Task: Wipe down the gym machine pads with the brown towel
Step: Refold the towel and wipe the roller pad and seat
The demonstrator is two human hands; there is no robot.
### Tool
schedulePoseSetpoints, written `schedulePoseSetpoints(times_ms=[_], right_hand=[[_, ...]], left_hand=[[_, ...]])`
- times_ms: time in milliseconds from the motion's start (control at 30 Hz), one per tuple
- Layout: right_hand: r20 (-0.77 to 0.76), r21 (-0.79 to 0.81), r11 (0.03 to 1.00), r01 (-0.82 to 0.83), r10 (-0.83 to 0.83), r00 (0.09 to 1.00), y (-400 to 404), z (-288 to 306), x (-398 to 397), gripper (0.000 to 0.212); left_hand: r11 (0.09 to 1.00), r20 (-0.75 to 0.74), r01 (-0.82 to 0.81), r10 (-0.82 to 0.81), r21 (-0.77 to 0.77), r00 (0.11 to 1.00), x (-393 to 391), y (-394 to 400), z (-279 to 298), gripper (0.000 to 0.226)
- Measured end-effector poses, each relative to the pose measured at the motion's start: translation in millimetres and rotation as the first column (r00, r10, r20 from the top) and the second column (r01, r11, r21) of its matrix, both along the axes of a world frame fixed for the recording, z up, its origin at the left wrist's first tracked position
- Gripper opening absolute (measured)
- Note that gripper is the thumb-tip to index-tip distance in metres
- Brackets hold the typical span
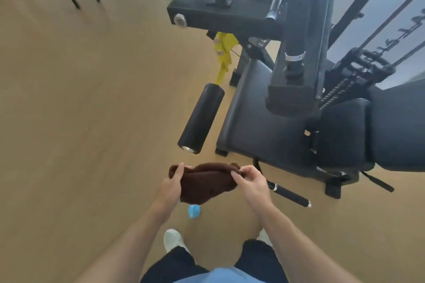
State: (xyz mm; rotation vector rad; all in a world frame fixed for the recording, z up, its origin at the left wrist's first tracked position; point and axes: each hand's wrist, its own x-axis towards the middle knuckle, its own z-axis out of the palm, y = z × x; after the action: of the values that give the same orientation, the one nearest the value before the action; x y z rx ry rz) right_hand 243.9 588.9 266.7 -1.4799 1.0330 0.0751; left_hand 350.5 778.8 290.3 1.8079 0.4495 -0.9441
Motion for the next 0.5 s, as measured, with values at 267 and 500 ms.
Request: schedulePoseSetpoints(times_ms=[267, 500], right_hand=[[-0.008, -0.183, 0.967, 0.176, -0.181, 0.984, 3.8, 19.4, 32.3, 0.038], [-0.122, -0.239, 0.934, 0.265, -0.299, 0.946, -60.1, -6.4, 64.5, 0.043]], left_hand=[[0.972, 0.092, 0.035, -0.057, 0.234, 0.994, 65.2, 10.6, -17.4, 0.063], [0.958, 0.035, 0.184, -0.197, 0.220, 0.980, 106.6, -52.6, -43.9, 0.078]])
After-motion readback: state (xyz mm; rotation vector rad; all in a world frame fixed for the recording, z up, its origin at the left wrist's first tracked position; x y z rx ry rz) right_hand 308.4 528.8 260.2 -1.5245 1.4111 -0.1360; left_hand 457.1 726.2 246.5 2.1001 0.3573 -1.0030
